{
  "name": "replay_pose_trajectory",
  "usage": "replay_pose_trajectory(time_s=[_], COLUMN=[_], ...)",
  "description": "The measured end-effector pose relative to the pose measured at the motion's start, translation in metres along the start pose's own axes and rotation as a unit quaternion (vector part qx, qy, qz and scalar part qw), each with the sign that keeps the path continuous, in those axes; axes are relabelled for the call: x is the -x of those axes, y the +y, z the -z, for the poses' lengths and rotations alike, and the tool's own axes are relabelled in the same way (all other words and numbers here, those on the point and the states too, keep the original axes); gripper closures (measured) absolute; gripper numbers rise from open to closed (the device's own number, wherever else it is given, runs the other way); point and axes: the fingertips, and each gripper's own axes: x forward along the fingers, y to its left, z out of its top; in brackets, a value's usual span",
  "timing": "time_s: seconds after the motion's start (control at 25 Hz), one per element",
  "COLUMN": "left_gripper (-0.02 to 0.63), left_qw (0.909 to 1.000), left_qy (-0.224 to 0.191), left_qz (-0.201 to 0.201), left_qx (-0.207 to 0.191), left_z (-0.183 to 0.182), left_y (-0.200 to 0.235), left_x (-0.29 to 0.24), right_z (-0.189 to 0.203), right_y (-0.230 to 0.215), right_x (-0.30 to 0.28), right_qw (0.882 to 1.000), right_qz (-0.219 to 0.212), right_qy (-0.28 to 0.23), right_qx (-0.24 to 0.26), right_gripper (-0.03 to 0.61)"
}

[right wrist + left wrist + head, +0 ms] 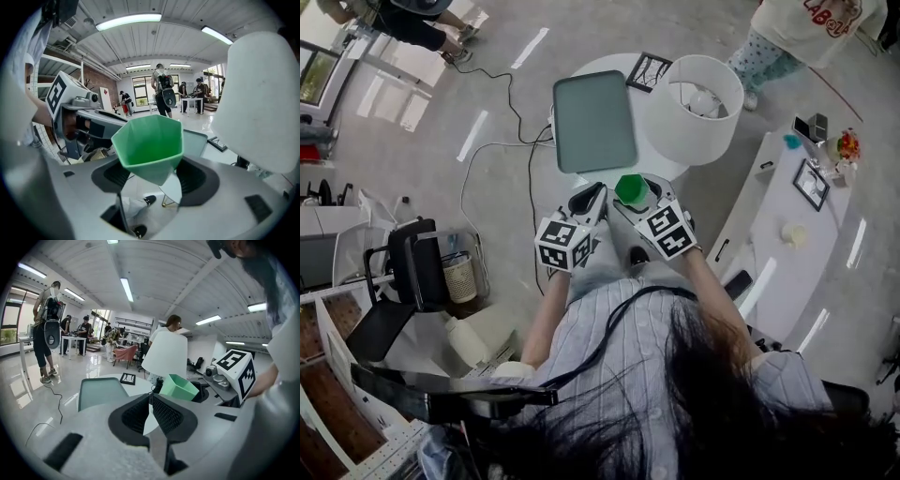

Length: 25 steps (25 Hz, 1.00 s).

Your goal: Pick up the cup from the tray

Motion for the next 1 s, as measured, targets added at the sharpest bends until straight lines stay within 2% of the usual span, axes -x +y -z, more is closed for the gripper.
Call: replay_pose_trajectory(time_s=[0.32,0.48,0.72,1.0], left_gripper=[0.578,0.578,0.578,0.578], left_qw=[0.9997,0.9991,0.9979,0.9975], left_qy=[0.013,0.022,0.047,0.036], left_qz=[-0.02,-0.037,-0.044,-0.06], left_qx=[-0.003,0.006,-0.003,0.011], left_z=[0.021,0.032,0.056,0.067], left_y=[-0.031,-0.032,-0.038,-0.033], left_x=[0.029,0.042,0.064,0.099], right_z=[0.021,0.021,0.016,0.017], right_y=[0.022,0.033,0.038,0.068], right_x=[0.024,0.028,0.028,0.024], right_qw=[1.0,1.0,1.0,1.0], right_qz=[-0.014,-0.024,-0.019,-0.027], right_qy=[-0.003,-0.004,-0.012,-0.008], right_qx=[-0.011,-0.003,0.004,-0.007], right_gripper=[0.275,0.275,0.275,0.275])
